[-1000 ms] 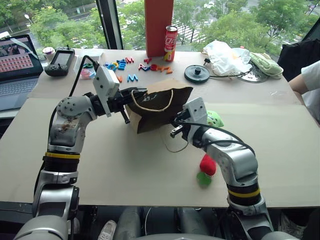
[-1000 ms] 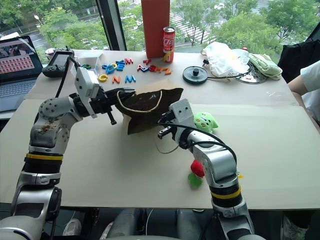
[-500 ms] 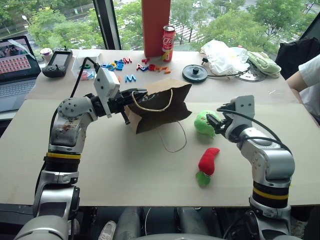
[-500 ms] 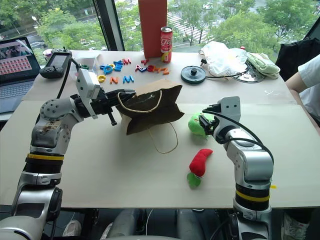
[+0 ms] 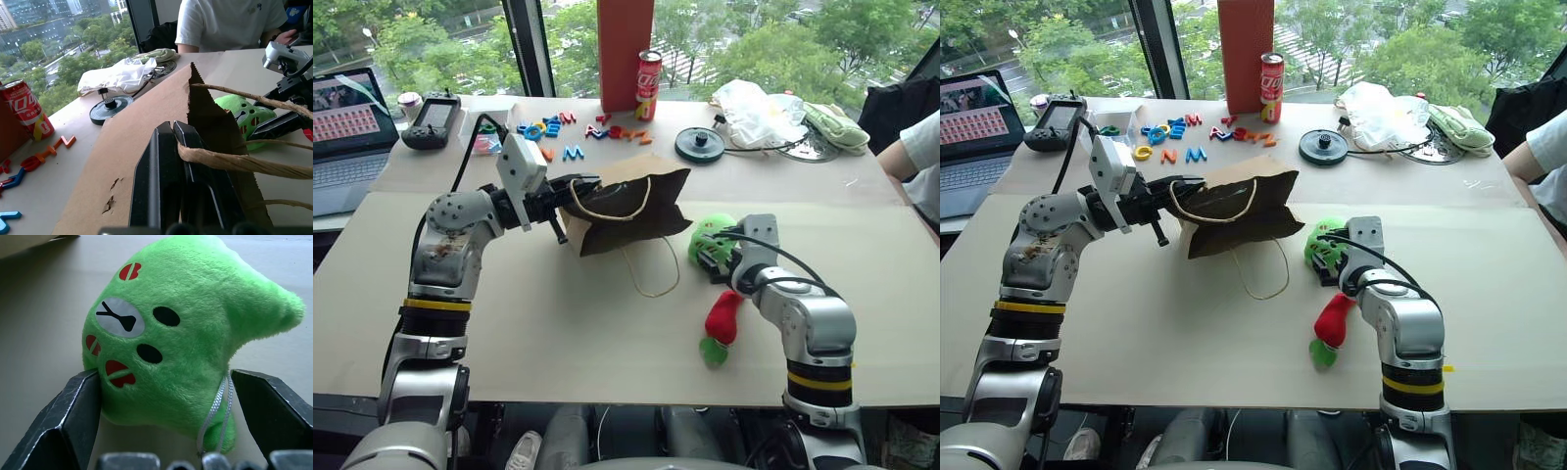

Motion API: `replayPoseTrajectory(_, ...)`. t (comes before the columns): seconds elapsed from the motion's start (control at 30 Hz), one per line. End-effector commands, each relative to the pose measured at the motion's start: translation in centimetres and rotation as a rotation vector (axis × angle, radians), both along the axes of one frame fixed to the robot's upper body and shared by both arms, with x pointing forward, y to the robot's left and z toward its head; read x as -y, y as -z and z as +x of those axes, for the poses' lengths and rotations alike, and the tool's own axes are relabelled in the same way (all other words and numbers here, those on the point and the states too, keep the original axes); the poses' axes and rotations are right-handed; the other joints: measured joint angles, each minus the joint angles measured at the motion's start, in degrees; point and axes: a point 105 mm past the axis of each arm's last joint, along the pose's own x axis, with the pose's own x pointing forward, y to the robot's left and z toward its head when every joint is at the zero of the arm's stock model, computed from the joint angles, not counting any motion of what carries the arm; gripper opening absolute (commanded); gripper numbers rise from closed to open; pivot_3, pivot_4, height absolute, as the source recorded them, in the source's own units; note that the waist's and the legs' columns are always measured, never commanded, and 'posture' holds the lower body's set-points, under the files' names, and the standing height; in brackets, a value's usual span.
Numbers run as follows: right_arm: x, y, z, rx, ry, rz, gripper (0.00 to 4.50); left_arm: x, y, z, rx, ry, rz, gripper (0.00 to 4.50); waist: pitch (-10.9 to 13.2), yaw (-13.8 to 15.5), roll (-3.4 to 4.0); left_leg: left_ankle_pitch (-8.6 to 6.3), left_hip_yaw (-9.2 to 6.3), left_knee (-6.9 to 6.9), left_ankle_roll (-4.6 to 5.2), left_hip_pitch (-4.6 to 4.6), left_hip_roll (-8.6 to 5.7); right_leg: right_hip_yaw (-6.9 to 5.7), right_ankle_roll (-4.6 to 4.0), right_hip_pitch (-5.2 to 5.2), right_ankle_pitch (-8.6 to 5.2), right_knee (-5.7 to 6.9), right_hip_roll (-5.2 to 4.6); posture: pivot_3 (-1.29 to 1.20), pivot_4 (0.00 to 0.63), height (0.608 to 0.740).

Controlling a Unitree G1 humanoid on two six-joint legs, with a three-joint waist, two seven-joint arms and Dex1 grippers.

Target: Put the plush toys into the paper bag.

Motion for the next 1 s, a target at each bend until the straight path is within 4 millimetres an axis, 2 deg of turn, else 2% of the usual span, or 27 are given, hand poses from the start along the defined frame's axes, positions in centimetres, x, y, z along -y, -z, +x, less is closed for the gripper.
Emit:
replayPoseTrajectory(0.03,0.6,-2.1,0.5,0.098,0.024,-0.013,3.98,0.3,-1.6,-0.1,0.066,0.003,-0.008,0.00,0.00,-0.02,0.00,0.00,0.00,0.00,0.00,0.00,0.00,0.00,0.00,0.00,0.00,-0.01,0.00,0.00,0.150,0.739)
replayPoseTrajectory(0.1,0.4,-2.7,0.6,0.127,0.013,-0.008,3.52,0.3,-1.6,-0.1,0.066,0.002,-0.009,0.00,0.00,-0.03,0.00,0.00,0.00,0.00,0.00,0.00,0.00,0.00,0.00,0.00,0.00,-0.01,0.00,0.00,0.150,0.739)
replayPoseTrajectory(0.33,-0.7,-4.3,0.6,0.202,-0.046,0.036,1.09,0.5,-1.6,0.0,0.065,0.002,-0.016,0.00,0.00,-0.03,0.00,0.00,0.00,-0.01,0.00,0.00,0.01,0.00,0.00,-0.01,0.00,0.00,0.01,0.00,0.150,0.739)
replayPoseTrajectory(0.43,-0.5,-5.4,0.5,0.247,-0.055,0.027,1.09,0.5,-1.8,0.2,0.061,-0.002,-0.028,0.00,0.00,-0.02,0.00,0.00,-0.01,-0.01,0.00,0.00,0.01,0.00,0.00,-0.01,0.00,0.00,0.01,0.00,0.150,0.739)
replayPoseTrajectory(0.57,0.3,-8.7,0.1,0.342,-0.068,0.046,1.09,0.6,-2.0,0.4,0.053,-0.005,-0.047,0.00,0.01,-0.01,0.02,0.00,-0.01,0.00,0.00,-0.01,0.01,0.00,0.00,-0.02,0.00,0.00,0.01,0.00,0.150,0.739)
replayPoseTrajectory(0.63,0.1,-10.8,-0.6,0.391,-0.132,0.071,1.09,0.5,-2.1,0.5,0.045,-0.008,-0.062,0.00,0.02,0.00,0.02,0.00,-0.02,0.00,0.00,-0.03,0.00,-0.01,0.00,-0.02,0.00,-0.01,0.01,0.00,0.150,0.739)
replayPoseTrajectory(0.73,-1.0,-12.7,-2.2,0.407,-0.267,0.100,1.09,0.5,-2.1,0.6,0.040,-0.011,-0.066,0.00,0.01,0.03,0.02,0.00,-0.06,-0.03,0.00,-0.03,0.02,-0.03,0.00,0.00,0.00,-0.01,0.01,0.00,0.150,0.739)
replayPoseTrajectory(0.8,-2.4,-13.0,-3.4,0.375,-0.380,0.129,1.09,0.4,-2.1,0.6,0.037,-0.013,-0.071,0.00,0.01,0.03,0.02,0.00,-0.07,-0.09,0.00,-0.02,0.03,-0.05,0.00,0.01,0.00,-0.01,0.02,0.00,0.150,0.739)
replayPoseTrajectory(1.0,-6.5,-12.1,-6.8,0.263,-0.663,0.071,1.09,0.3,-2.0,0.8,0.026,-0.017,-0.078,0.00,0.01,-0.04,0.02,0.00,-0.07,-0.09,0.00,-0.02,0.03,-0.04,0.00,0.00,0.00,-0.09,0.02,0.00,0.150,0.739)
